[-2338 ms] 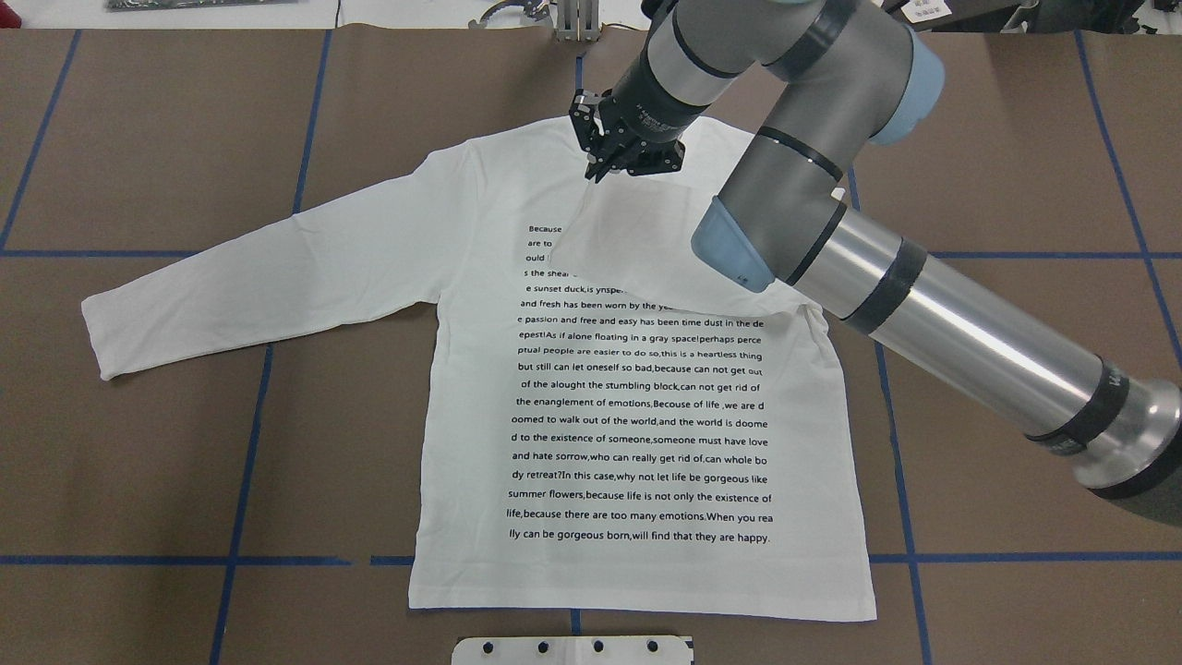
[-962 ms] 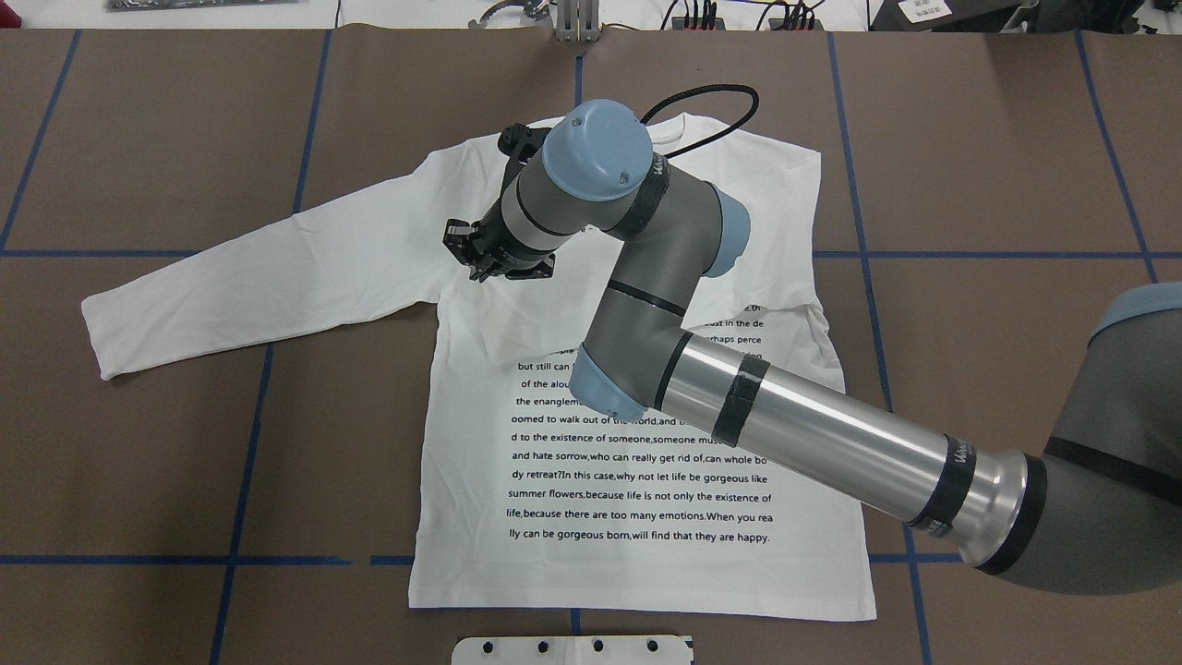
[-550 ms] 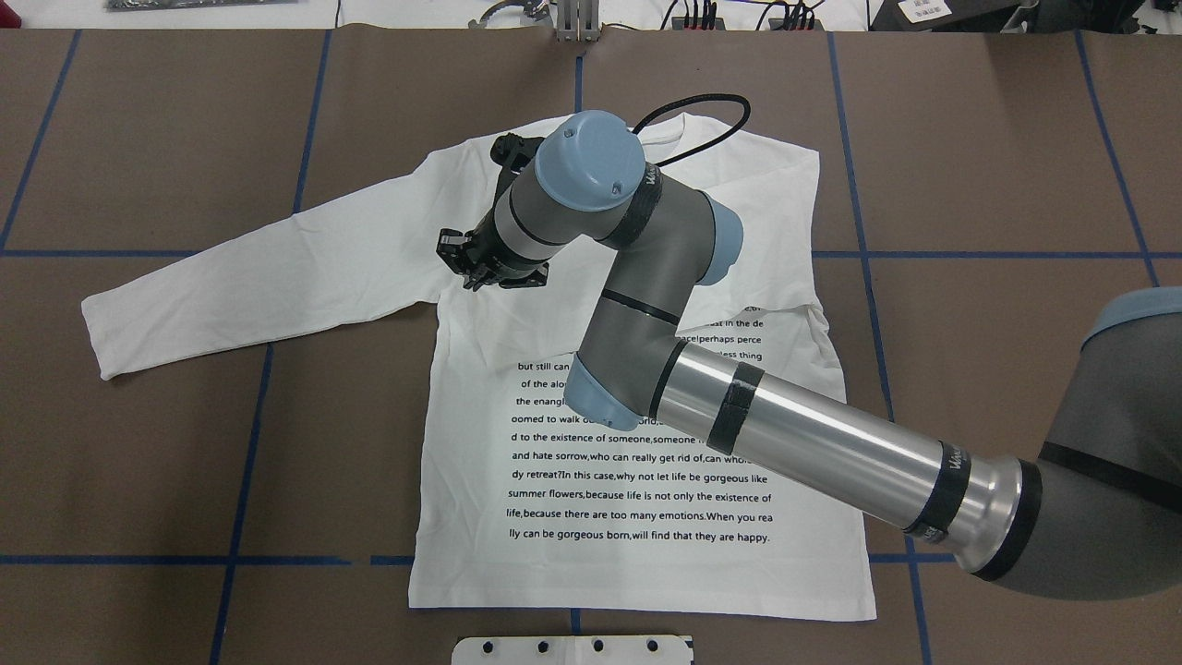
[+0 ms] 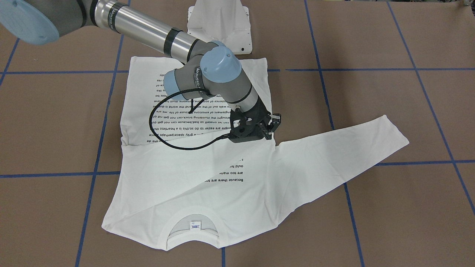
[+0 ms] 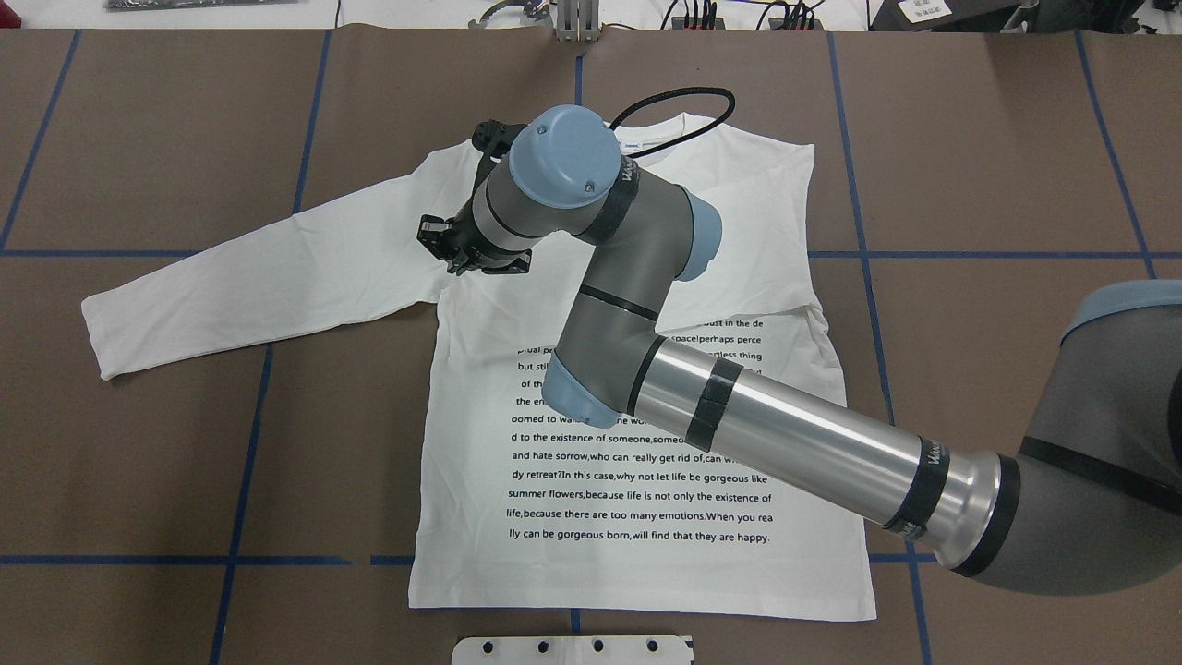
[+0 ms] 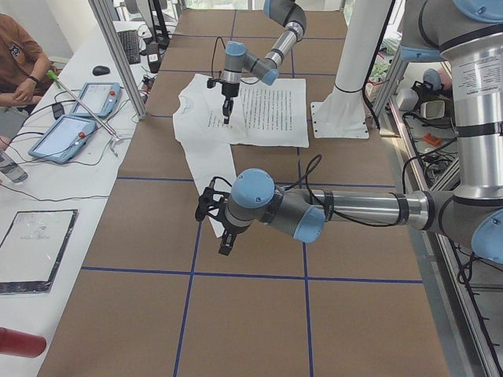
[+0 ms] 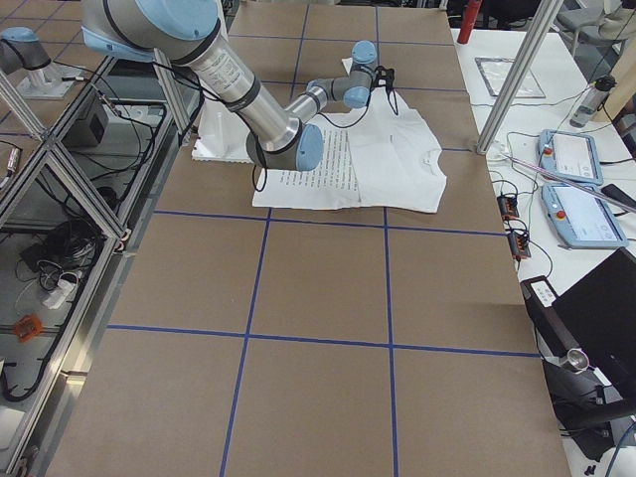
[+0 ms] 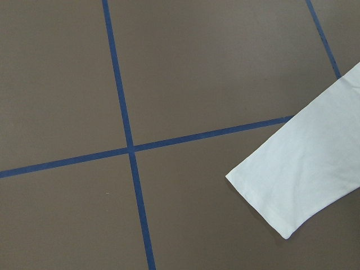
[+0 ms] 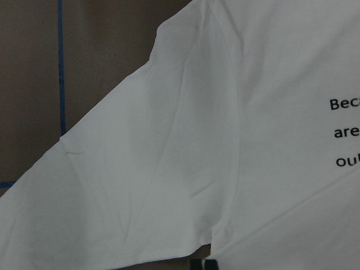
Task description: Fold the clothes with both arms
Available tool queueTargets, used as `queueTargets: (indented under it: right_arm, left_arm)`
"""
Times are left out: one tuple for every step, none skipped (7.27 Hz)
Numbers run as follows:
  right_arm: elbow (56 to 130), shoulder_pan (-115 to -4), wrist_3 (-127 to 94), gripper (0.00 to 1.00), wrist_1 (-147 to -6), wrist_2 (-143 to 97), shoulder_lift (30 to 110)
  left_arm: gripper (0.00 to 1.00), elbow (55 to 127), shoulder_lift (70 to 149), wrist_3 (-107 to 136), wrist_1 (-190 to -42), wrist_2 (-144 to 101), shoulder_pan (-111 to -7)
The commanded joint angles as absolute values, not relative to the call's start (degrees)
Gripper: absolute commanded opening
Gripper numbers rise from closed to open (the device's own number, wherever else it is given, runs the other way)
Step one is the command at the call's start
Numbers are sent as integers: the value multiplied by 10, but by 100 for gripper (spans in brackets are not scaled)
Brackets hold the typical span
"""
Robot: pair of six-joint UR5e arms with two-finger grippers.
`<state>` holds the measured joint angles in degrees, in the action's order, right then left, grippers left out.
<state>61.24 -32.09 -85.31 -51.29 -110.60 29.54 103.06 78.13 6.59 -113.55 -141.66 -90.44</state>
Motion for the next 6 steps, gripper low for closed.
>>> queueTargets:
  right_arm:
    - [599, -319, -853, 41, -513, -1088, 284]
    - [597, -317, -853, 78, -513, -1076, 284]
    - [589, -316, -853, 96, -513, -1070, 277]
    - [589, -316, -859, 97, -514, -1066, 273]
    - [603, -320, -907, 98, -515, -1065, 274]
    - [644, -343, -937, 98, -523, -1075, 289]
  left_arm:
    - [100, 1027, 781, 65, -1136, -1417, -904]
    - [100, 1027, 781, 66, -1136, -1417, -904]
    - [100, 1027, 781, 66, -1136, -1417, -904]
    - [100, 1027, 783, 62, -1136, -1416, -903]
    - [100, 1027, 785, 66, -1136, -1416, -892]
    - [100, 1019, 785, 79, -1136, -1410, -883]
